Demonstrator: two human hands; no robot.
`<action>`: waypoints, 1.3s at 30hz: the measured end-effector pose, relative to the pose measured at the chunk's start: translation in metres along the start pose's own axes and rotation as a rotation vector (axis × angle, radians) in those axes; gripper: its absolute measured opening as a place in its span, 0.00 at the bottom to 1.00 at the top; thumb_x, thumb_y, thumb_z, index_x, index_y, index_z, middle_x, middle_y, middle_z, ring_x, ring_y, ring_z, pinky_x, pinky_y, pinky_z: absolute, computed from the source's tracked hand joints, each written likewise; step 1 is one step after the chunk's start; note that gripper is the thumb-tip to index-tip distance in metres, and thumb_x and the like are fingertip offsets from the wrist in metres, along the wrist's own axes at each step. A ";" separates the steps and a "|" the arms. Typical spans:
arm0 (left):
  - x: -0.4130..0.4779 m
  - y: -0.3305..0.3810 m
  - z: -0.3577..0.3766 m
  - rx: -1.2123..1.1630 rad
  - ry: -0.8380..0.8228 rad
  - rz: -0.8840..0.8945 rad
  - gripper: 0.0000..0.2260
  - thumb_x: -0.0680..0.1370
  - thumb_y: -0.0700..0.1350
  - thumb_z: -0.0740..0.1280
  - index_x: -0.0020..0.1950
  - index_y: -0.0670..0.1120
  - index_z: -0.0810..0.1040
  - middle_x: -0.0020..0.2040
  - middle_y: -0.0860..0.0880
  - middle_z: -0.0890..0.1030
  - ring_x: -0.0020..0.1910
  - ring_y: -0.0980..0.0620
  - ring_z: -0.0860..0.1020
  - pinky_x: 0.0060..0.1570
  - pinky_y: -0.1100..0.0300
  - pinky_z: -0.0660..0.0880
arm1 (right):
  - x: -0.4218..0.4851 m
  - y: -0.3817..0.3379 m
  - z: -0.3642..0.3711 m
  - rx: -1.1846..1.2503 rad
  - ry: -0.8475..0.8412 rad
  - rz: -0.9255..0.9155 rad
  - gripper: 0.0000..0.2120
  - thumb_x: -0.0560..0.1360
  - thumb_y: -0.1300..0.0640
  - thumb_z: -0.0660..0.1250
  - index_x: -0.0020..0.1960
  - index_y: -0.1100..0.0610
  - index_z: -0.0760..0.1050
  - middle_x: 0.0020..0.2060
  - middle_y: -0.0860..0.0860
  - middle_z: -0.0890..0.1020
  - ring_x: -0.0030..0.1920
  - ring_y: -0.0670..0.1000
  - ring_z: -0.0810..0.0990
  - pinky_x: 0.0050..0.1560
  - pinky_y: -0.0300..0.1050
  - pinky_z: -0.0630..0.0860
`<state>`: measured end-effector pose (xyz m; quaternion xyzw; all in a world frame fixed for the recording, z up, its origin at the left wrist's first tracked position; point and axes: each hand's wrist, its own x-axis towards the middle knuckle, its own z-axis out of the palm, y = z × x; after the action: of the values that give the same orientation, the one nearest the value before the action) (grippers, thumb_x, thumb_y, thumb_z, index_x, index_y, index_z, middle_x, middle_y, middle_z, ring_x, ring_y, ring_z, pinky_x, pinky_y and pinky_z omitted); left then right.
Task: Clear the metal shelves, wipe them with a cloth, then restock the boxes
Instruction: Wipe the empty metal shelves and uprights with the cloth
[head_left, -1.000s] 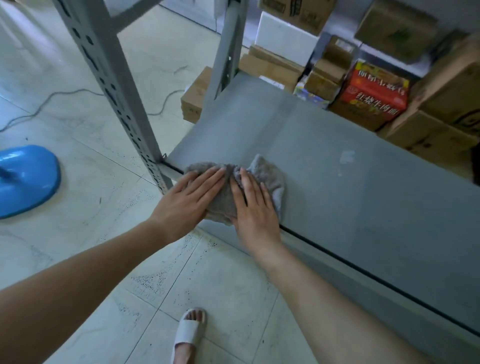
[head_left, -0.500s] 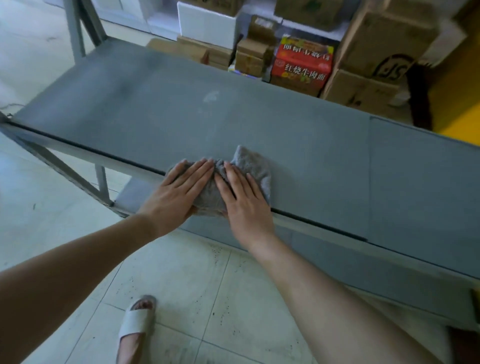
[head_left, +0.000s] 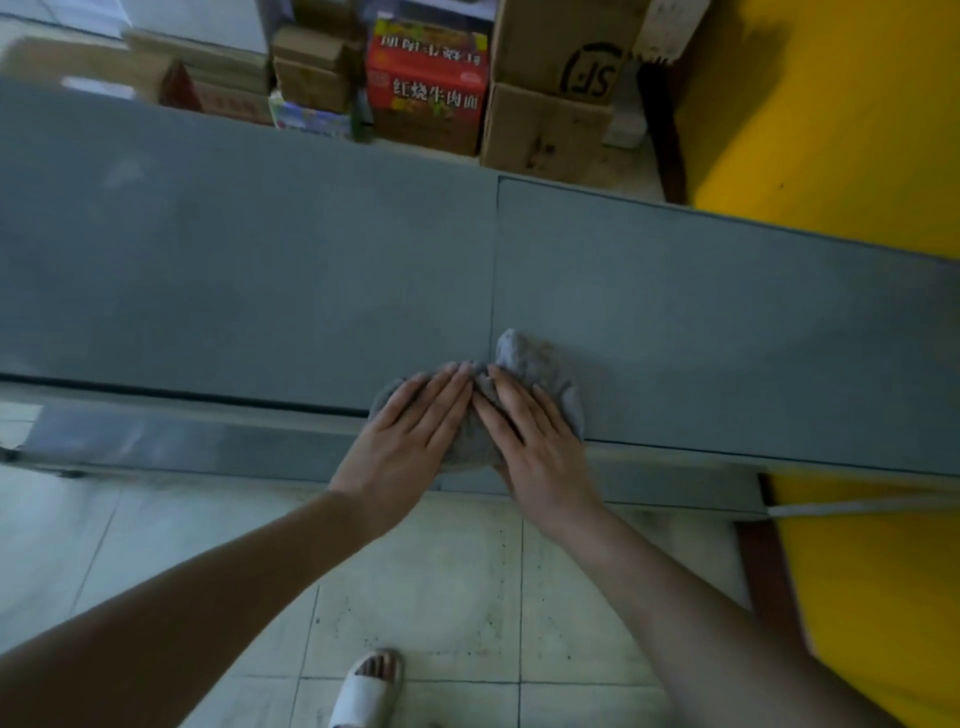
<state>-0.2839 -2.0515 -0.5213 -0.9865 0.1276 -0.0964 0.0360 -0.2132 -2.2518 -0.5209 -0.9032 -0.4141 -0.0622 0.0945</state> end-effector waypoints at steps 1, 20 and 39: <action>0.008 0.012 -0.001 -0.016 -0.006 0.008 0.35 0.81 0.42 0.59 0.81 0.35 0.43 0.82 0.38 0.43 0.82 0.41 0.45 0.80 0.45 0.48 | -0.009 0.010 -0.004 0.005 -0.008 0.017 0.36 0.77 0.64 0.69 0.81 0.57 0.58 0.81 0.55 0.57 0.81 0.53 0.56 0.78 0.56 0.59; 0.224 0.384 0.014 -0.012 0.128 0.012 0.32 0.78 0.37 0.54 0.81 0.35 0.48 0.82 0.39 0.47 0.82 0.42 0.48 0.80 0.46 0.45 | -0.236 0.366 -0.083 -0.063 0.058 -0.016 0.27 0.82 0.60 0.60 0.81 0.57 0.61 0.80 0.57 0.60 0.80 0.54 0.59 0.79 0.55 0.57; 0.402 0.650 0.025 0.017 0.137 0.234 0.30 0.82 0.43 0.50 0.81 0.34 0.44 0.82 0.38 0.47 0.82 0.42 0.48 0.80 0.48 0.41 | -0.419 0.608 -0.155 -0.406 -0.042 0.192 0.26 0.80 0.62 0.51 0.78 0.60 0.63 0.75 0.62 0.68 0.77 0.57 0.67 0.78 0.54 0.62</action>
<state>-0.0564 -2.7811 -0.5351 -0.9556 0.2432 -0.1599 0.0466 -0.0283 -2.9837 -0.5219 -0.9401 -0.3070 -0.1159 -0.0924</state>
